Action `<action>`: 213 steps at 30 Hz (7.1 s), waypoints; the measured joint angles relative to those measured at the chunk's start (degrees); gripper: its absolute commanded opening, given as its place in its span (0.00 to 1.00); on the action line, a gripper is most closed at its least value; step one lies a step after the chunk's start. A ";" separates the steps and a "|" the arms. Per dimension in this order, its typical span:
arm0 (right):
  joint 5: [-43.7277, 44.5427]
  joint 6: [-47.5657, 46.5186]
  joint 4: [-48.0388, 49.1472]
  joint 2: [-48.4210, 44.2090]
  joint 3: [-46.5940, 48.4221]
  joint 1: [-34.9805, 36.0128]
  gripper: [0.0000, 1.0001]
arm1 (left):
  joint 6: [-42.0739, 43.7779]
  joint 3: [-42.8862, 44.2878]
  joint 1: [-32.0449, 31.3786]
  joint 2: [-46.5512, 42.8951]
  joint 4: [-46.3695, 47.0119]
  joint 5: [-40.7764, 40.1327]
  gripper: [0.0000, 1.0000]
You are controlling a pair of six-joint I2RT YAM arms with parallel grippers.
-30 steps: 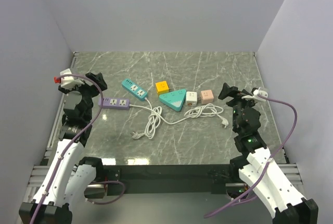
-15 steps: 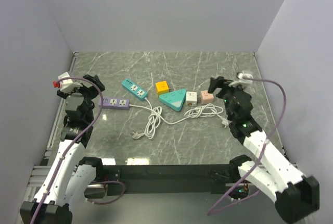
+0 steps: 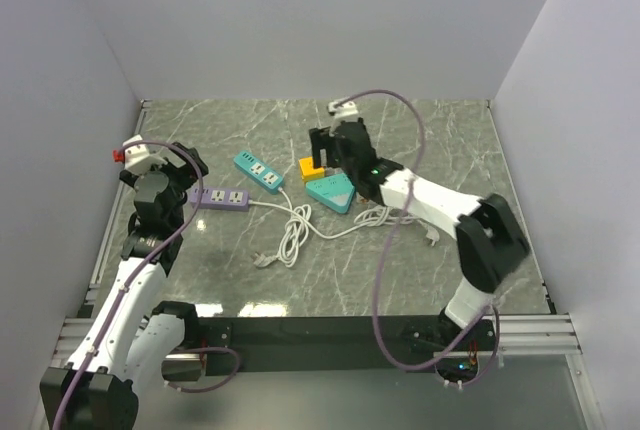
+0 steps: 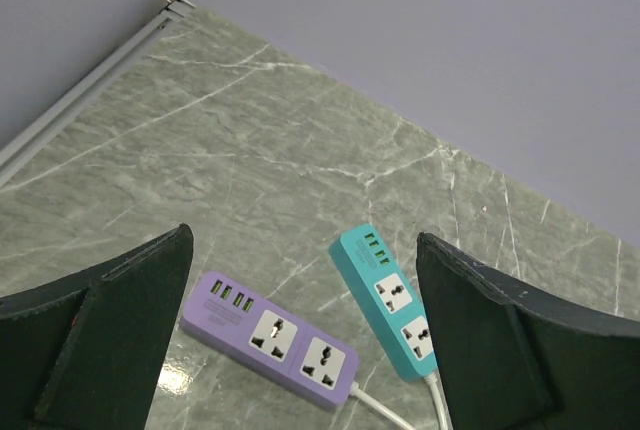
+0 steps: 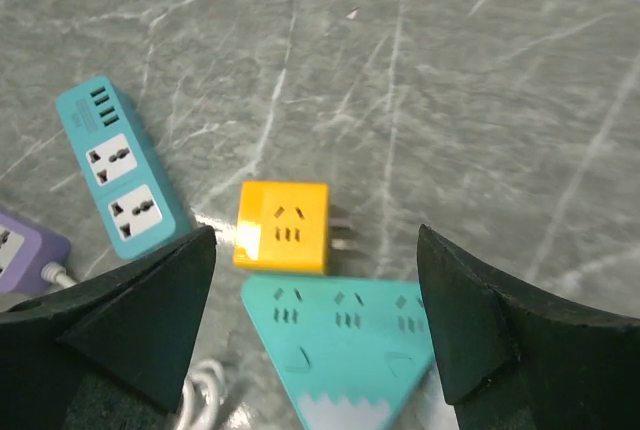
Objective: Insert the plug
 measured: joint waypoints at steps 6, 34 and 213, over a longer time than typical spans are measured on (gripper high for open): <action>-2.51 1.14 -5.79 15.19 13.86 1.05 0.86 | -0.44 0.00 -0.24 0.00 -0.46 0.44 1.00; -3.52 2.60 -17.66 25.44 23.50 2.56 0.84 | -1.51 0.00 -0.31 -0.31 -0.42 1.90 0.99; -11.82 -21.68 -5.99 -24.44 -10.93 16.20 0.00 | -6.75 11.26 -18.58 17.64 5.92 63.71 0.75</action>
